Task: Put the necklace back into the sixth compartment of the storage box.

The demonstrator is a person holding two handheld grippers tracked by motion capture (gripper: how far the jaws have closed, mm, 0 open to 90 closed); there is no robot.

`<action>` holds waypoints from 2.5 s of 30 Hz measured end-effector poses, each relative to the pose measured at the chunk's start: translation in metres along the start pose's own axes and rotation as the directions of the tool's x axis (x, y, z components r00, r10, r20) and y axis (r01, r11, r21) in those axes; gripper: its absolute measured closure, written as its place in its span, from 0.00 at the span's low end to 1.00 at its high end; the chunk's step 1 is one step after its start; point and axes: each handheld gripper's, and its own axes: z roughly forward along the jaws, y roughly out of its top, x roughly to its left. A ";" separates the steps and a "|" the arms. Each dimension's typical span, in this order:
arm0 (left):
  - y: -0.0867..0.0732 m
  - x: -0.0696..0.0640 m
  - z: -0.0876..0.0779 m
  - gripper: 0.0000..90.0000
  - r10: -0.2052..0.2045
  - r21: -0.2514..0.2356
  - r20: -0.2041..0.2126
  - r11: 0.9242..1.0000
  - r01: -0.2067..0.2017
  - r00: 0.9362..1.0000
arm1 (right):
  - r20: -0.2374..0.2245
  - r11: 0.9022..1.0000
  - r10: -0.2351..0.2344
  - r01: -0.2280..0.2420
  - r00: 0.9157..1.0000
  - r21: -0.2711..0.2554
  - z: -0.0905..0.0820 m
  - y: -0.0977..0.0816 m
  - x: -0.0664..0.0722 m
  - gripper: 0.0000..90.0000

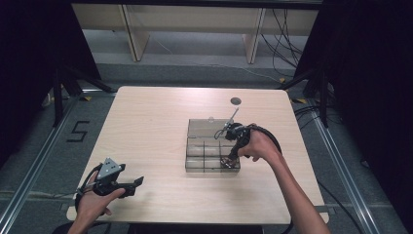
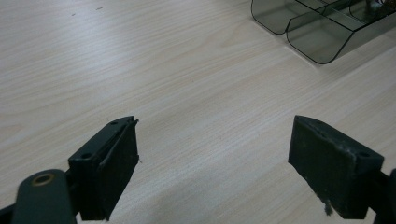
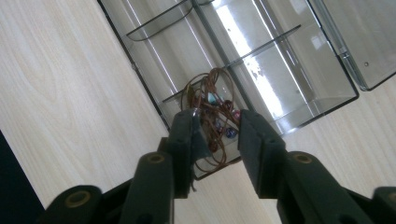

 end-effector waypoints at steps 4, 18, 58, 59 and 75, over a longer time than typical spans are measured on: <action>0.000 -0.001 0.001 0.17 -0.013 -0.010 0.000 1.000 0.013 1.000 | 0.003 1.000 0.006 -0.006 1.000 -0.024 -0.006 -0.002 0.002 0.70; 0.000 -0.001 0.000 0.17 -0.013 -0.008 0.002 1.000 0.013 1.000 | 0.047 0.987 0.069 -0.062 0.997 -0.145 -0.021 -0.031 0.004 0.55; 0.000 -0.003 0.002 0.17 -0.006 -0.006 0.002 1.000 0.006 1.000 | 0.037 0.948 0.175 -0.158 0.984 -0.278 -0.019 -0.074 0.014 0.35; 0.000 -0.003 0.002 0.17 -0.006 -0.006 0.002 1.000 0.006 1.000 | 0.021 0.945 0.191 -0.178 0.981 -0.275 -0.019 -0.075 0.016 0.34; 0.000 -0.002 0.003 0.17 -0.003 -0.002 0.004 1.000 0.003 1.000 | 0.039 0.930 0.238 -0.216 0.971 -0.297 -0.014 -0.093 0.025 0.31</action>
